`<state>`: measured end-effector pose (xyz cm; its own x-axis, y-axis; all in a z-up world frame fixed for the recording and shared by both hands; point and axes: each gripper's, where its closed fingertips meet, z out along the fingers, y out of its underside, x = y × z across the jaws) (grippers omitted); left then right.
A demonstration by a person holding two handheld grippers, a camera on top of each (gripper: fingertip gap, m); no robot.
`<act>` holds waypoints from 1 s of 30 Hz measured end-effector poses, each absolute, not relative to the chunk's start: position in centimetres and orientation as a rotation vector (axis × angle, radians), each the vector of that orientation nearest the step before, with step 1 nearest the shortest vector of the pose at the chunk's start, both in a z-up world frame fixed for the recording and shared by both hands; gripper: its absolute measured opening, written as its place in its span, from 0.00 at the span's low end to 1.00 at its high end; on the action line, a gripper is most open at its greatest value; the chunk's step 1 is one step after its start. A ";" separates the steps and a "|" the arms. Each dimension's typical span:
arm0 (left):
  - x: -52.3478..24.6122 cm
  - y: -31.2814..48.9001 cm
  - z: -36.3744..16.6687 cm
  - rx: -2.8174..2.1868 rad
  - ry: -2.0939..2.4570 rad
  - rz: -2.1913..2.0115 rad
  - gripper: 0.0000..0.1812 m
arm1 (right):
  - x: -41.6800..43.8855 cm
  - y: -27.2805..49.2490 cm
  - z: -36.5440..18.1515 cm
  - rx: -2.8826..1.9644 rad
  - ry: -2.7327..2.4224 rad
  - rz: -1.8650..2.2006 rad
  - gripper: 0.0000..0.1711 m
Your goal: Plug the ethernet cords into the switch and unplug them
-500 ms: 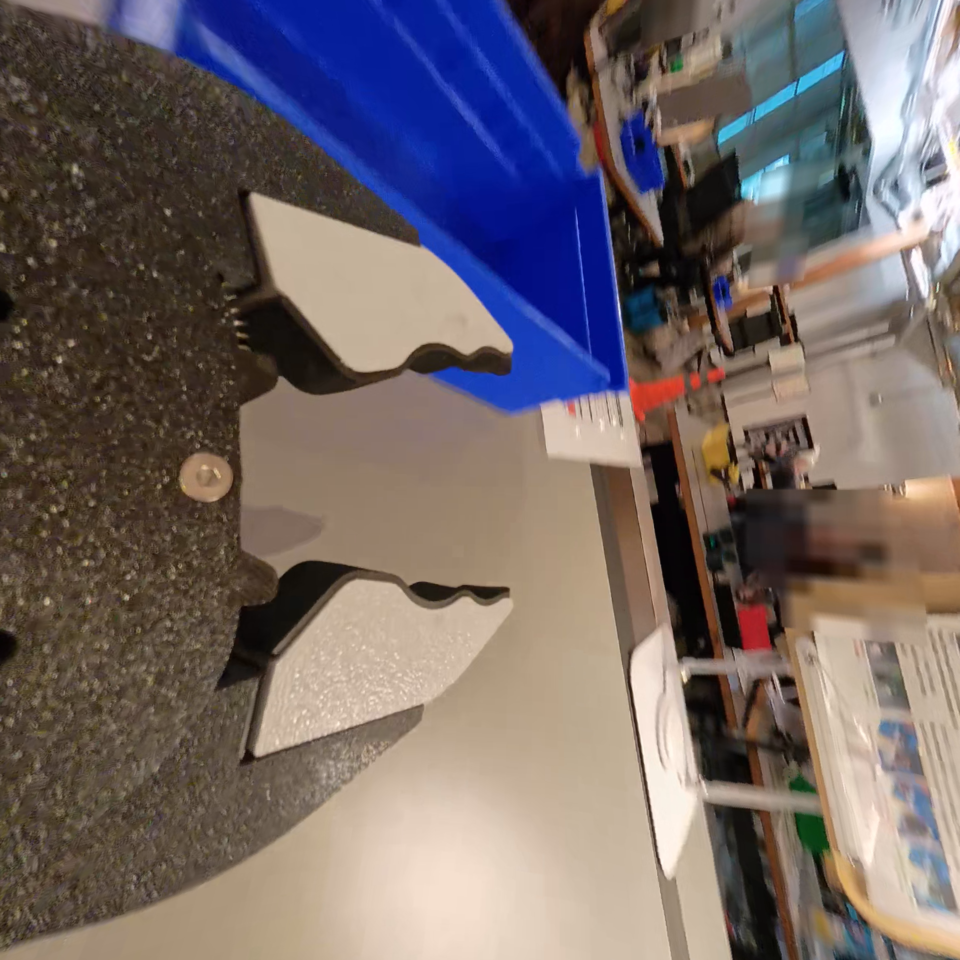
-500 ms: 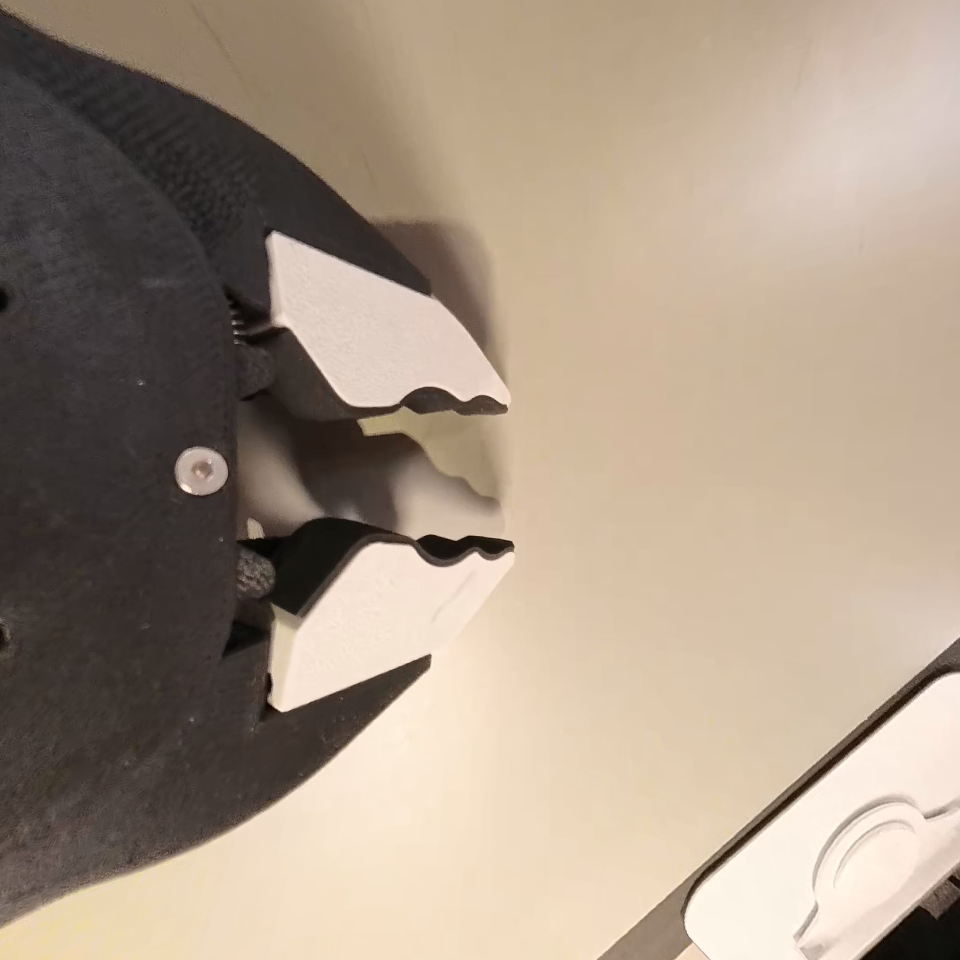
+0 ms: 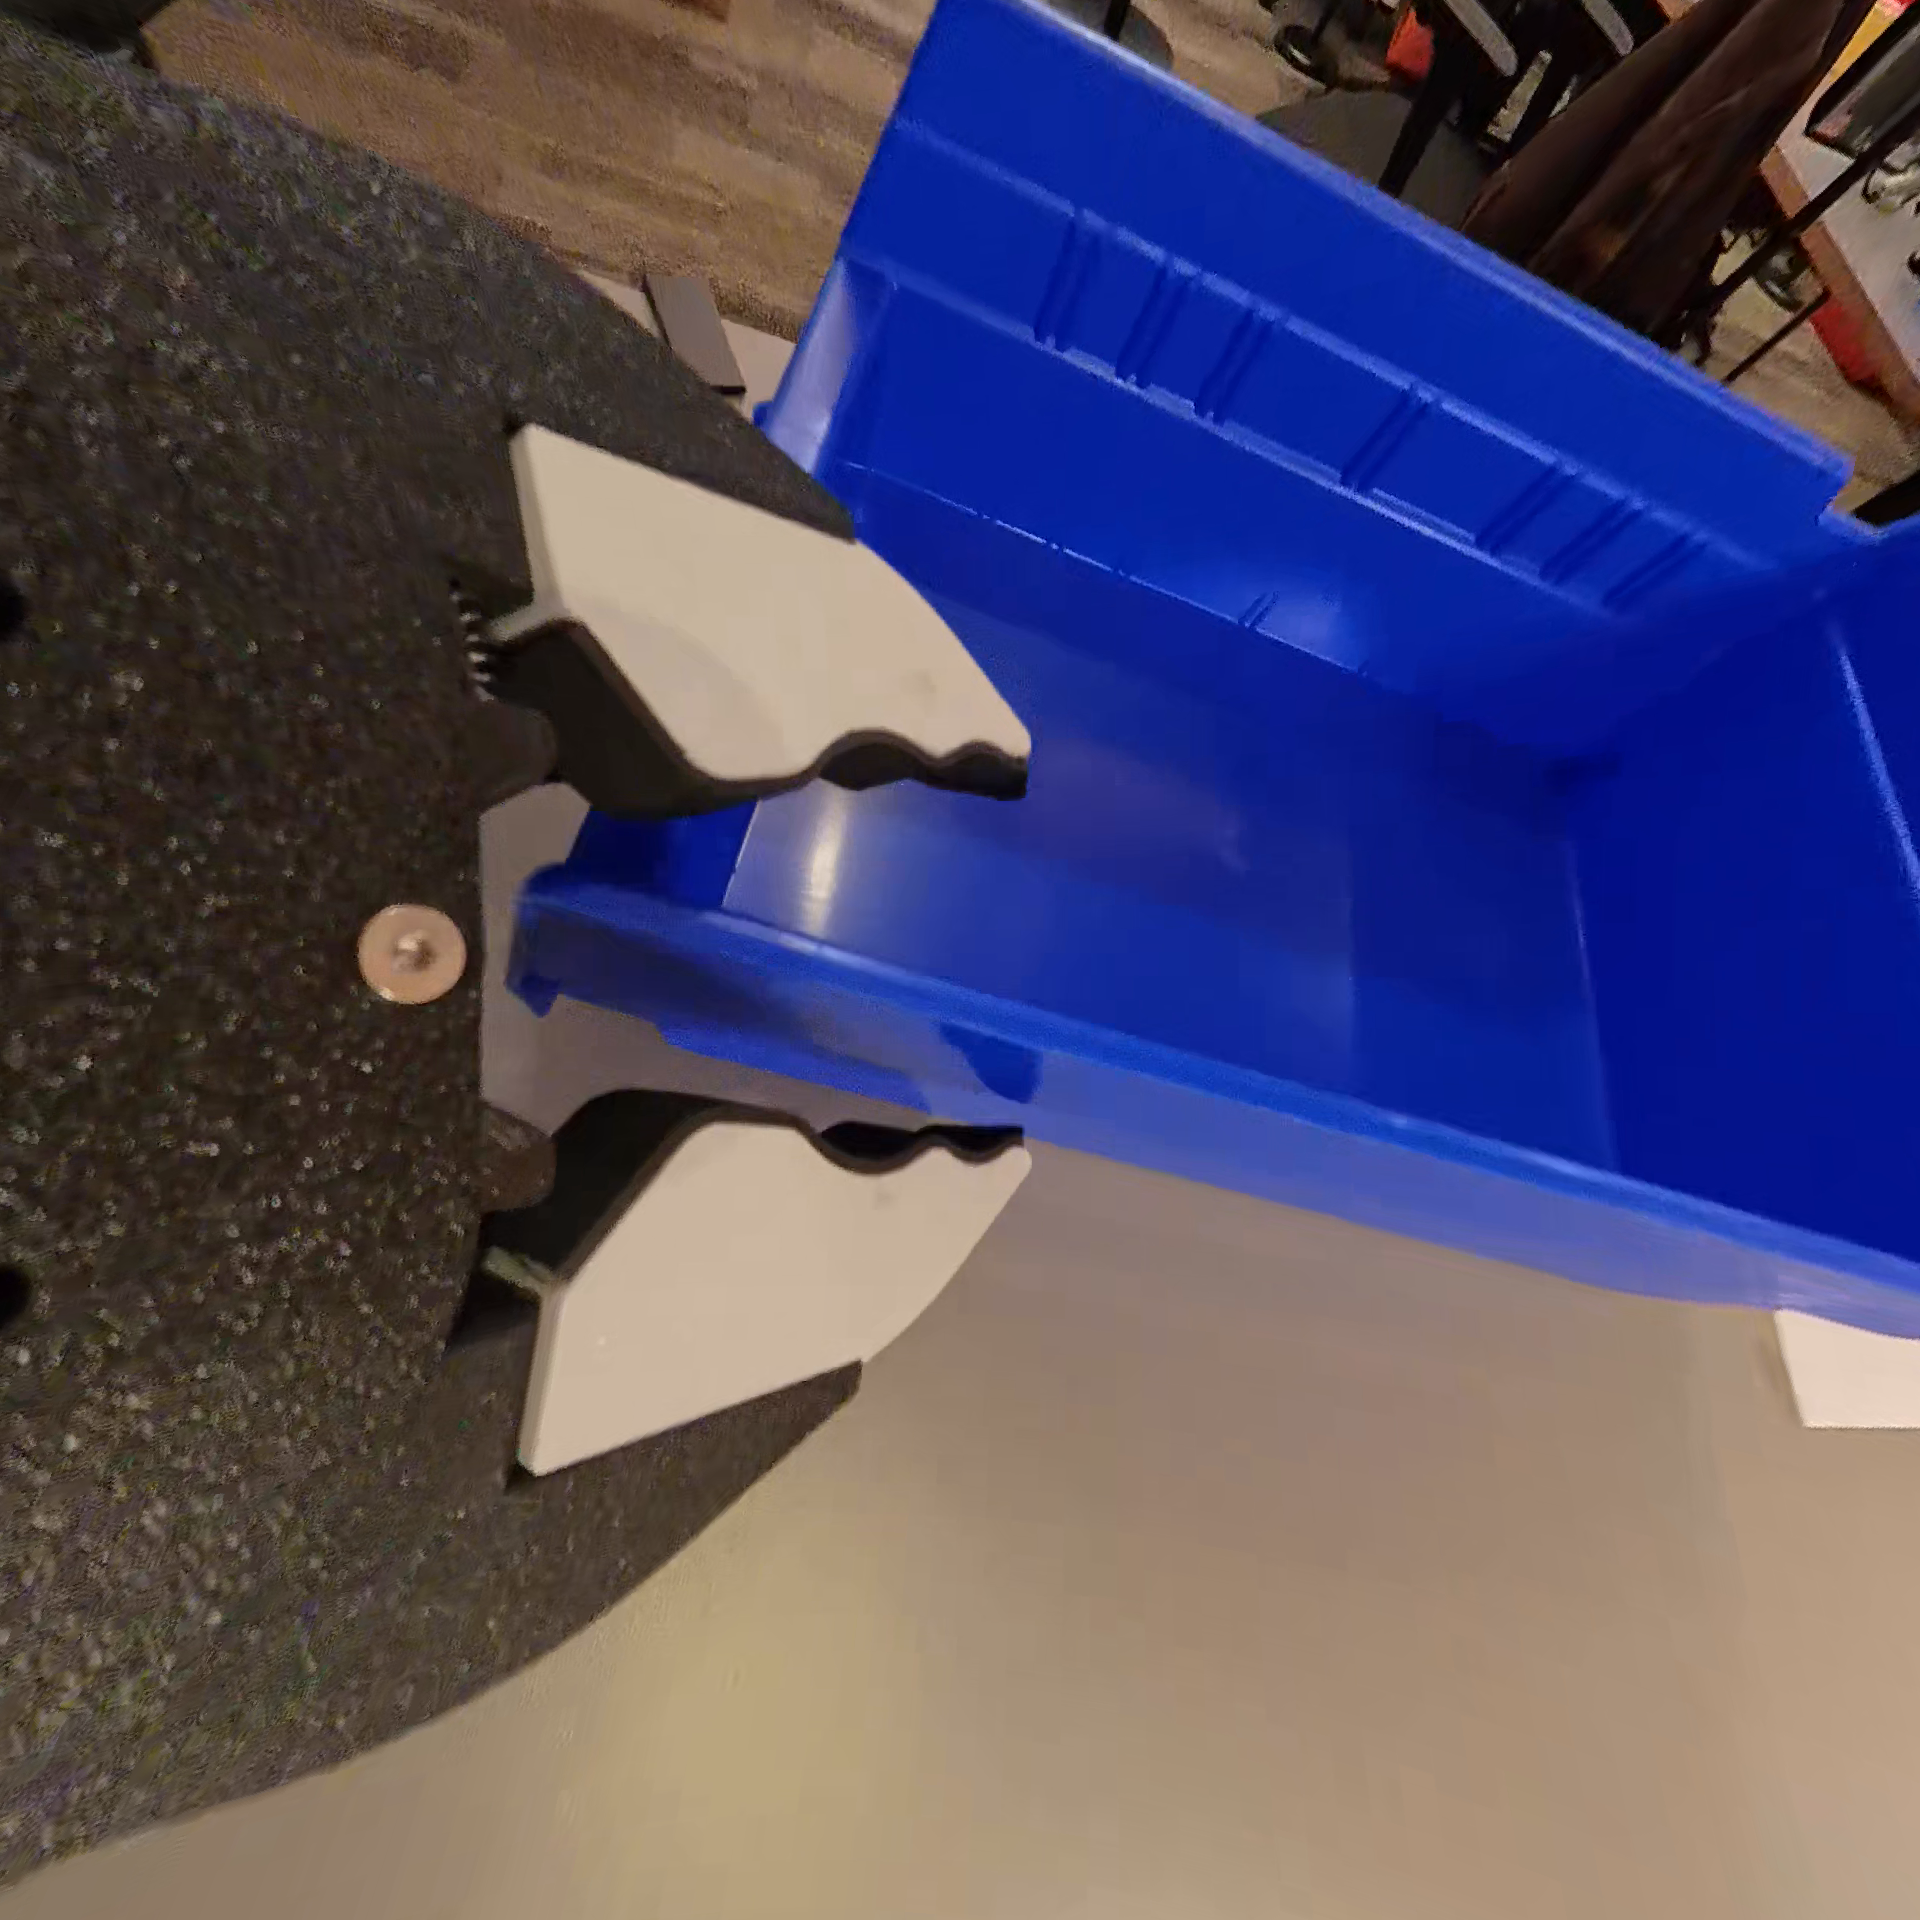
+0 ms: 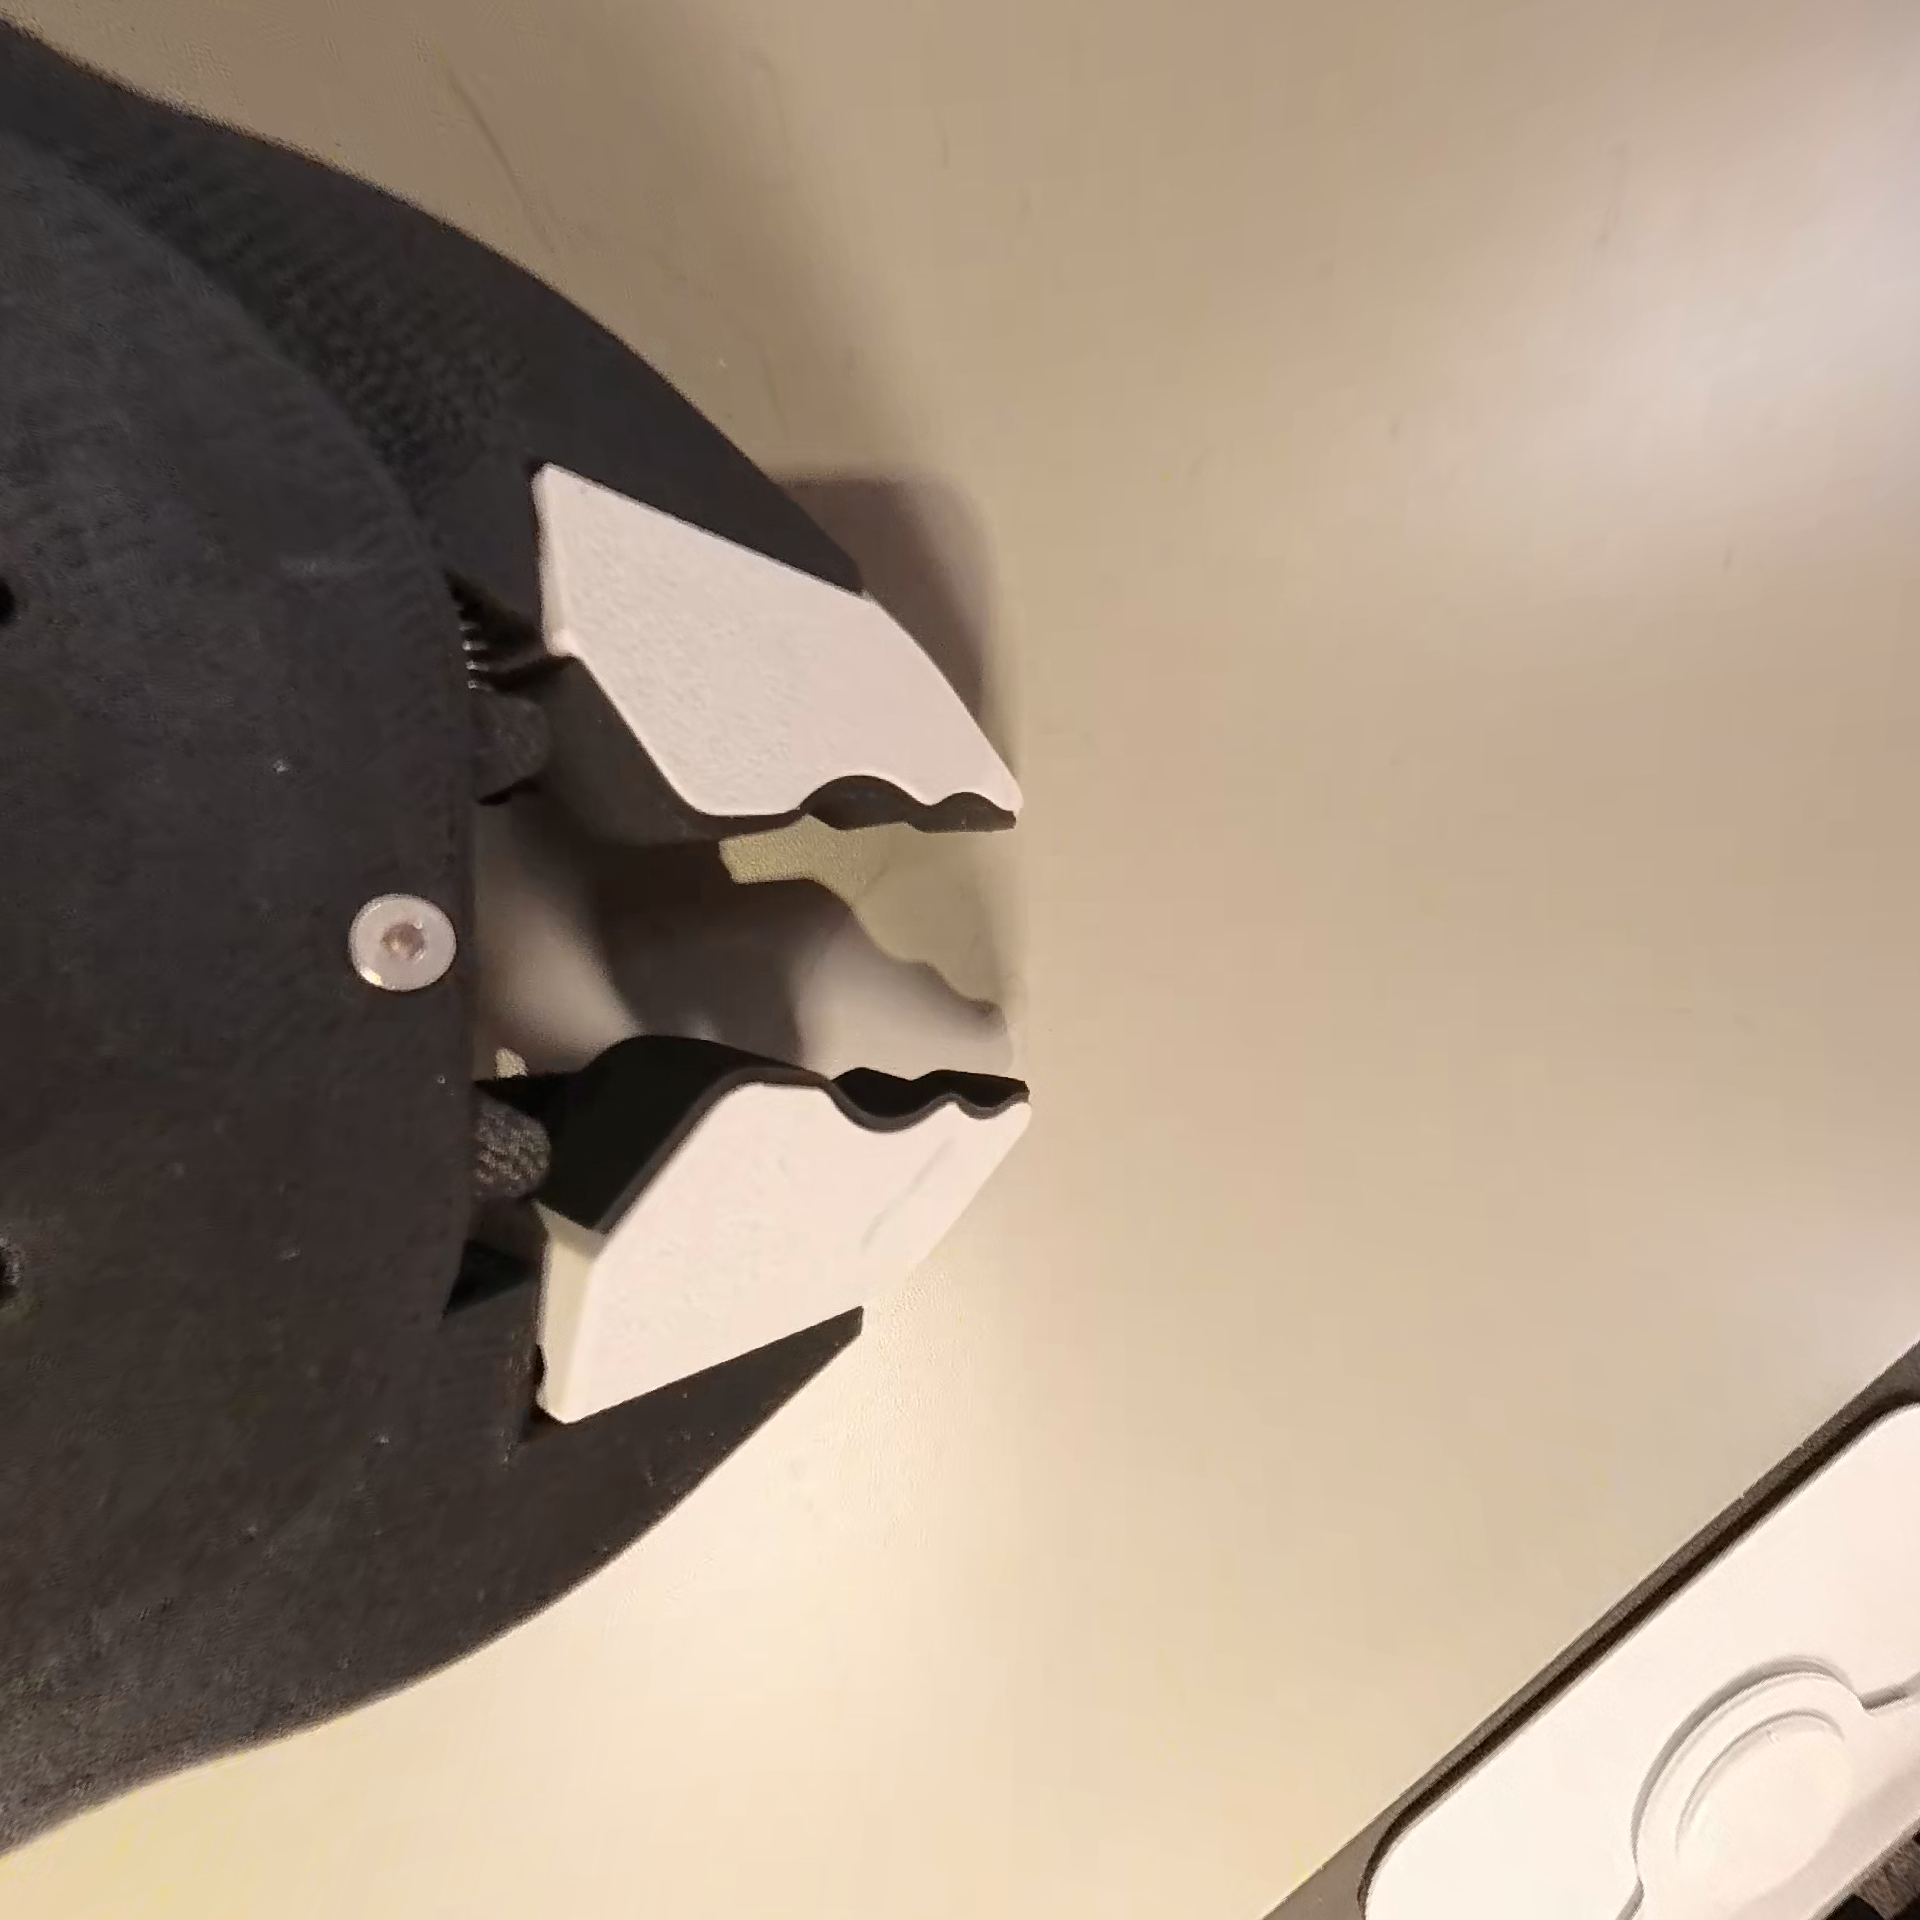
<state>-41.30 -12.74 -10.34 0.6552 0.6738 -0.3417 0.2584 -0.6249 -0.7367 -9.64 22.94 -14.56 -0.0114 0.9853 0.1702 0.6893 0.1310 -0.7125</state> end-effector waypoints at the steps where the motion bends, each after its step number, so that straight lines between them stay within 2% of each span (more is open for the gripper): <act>1: -41.3 -12.6 -10.7 -2.222 -0.706 0.810 0.31 | -9.6 23.0 -14.6 -1.620 -1.765 0.584 0.26; 3: -41.4 -12.2 -10.7 -2.229 -0.667 0.842 0.24 | -9.6 22.9 -14.5 -1.615 -1.767 0.584 0.27; 9: -40.8 -11.1 -10.7 -2.252 -0.610 0.815 0.18 | -9.6 22.9 -14.5 -1.607 -1.769 0.581 0.27; 14: -38.1 -8.1 -10.8 -2.247 -0.531 0.701 0.05 | -9.4 22.9 -14.5 -1.614 -1.768 0.583 0.27; 19: -34.7 -4.8 -10.7 -2.245 -0.441 0.763 0.06 | -9.1 23.1 -14.5 -1.627 -1.752 0.575 0.28; 30: -20.7 1.5 -10.7 -2.134 0.236 0.321 0.05 | -4.9 23.6 -12.7 -1.634 -1.568 0.619 0.28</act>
<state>-20.71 1.51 -10.68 0.9473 -0.0450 -0.3172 -0.2891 -0.5461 -0.7862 -4.90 23.61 -12.67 0.1232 0.9787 0.1645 0.6024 0.0580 -0.7961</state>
